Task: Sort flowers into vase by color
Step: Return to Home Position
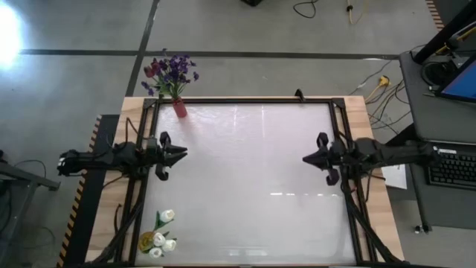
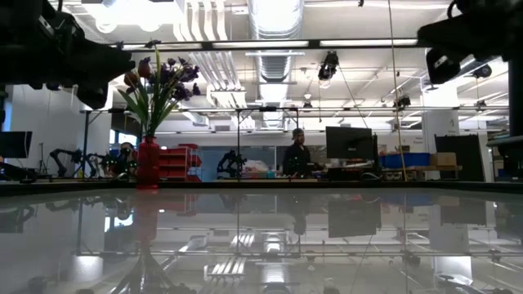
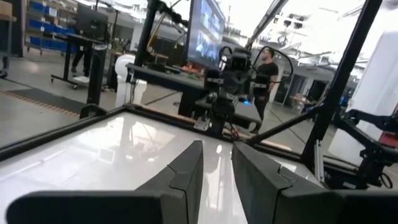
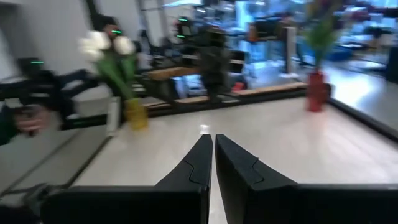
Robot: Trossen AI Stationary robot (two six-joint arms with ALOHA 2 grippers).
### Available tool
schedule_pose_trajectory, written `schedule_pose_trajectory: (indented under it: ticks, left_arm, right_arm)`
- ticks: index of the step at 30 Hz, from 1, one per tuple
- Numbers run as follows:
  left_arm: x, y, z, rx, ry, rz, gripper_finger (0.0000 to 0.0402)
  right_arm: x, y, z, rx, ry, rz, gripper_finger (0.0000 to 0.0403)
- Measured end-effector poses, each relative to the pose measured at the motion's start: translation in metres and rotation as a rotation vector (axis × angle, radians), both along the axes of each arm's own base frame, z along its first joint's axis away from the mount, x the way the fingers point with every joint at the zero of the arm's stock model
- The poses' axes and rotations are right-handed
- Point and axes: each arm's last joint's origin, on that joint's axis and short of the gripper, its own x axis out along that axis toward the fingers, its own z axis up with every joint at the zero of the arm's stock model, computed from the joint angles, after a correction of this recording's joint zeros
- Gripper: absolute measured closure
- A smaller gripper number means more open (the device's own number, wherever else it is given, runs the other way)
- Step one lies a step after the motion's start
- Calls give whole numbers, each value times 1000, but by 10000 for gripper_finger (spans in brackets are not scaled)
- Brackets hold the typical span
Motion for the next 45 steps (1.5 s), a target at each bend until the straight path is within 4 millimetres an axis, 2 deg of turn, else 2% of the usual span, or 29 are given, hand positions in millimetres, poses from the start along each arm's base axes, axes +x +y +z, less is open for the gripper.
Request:
schedule_pose_trajectory:
  ticks: [7,13,18,26,29,35,40,45]
  left_arm:
    - [0,0,-1,-1,7,-1,326]
    - [1,0,-8,4,82,-3,326]
    - [2,-1,-9,3,93,-25,326]
    - [4,-1,-12,38,134,-22,326]
    - [5,-1,-13,38,155,-22,326]
    - [7,-1,-15,39,192,-16,326]
    - [9,-1,-17,40,216,-16,326]
    - [10,-1,-18,41,236,-17,326]
  right_arm:
    - [-12,2,-20,-16,-89,112,390]
    - [-5,4,-42,-16,-57,154,390]
    - [-4,4,-43,23,-40,159,390]
    - [-1,-1,-53,122,78,-41,390]
    - [1,-1,-56,29,109,-43,390]
    - [5,-1,-62,-34,187,-41,390]
    - [9,-1,-69,-264,246,-21,390]
    - [11,0,-74,-370,292,-3,390]
